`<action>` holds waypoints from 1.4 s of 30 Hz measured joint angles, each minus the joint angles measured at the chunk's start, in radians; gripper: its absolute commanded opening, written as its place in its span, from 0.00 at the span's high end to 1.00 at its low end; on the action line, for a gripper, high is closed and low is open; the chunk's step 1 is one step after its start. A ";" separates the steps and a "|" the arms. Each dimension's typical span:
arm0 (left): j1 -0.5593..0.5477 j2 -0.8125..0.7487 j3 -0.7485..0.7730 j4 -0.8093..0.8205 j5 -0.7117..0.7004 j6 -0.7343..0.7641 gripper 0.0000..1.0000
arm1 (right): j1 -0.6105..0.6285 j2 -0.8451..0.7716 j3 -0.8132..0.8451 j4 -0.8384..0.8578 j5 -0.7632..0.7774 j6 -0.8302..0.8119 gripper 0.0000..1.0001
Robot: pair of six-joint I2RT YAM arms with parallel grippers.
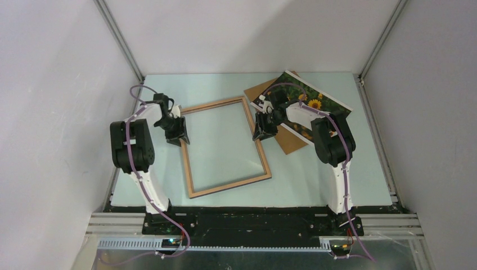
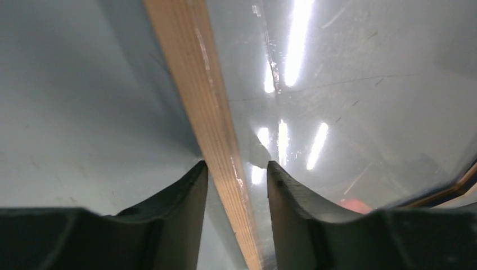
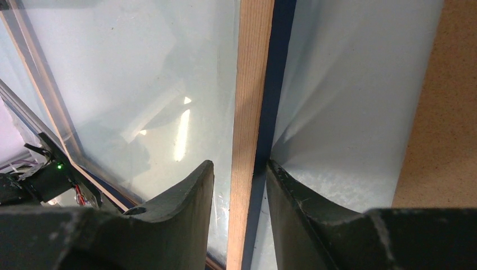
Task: Put the photo into the frame
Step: Place the photo frame item in the photo frame.
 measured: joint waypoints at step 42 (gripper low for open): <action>0.095 -0.001 0.000 -0.022 0.144 0.023 0.30 | 0.002 0.000 0.000 -0.001 0.002 -0.004 0.57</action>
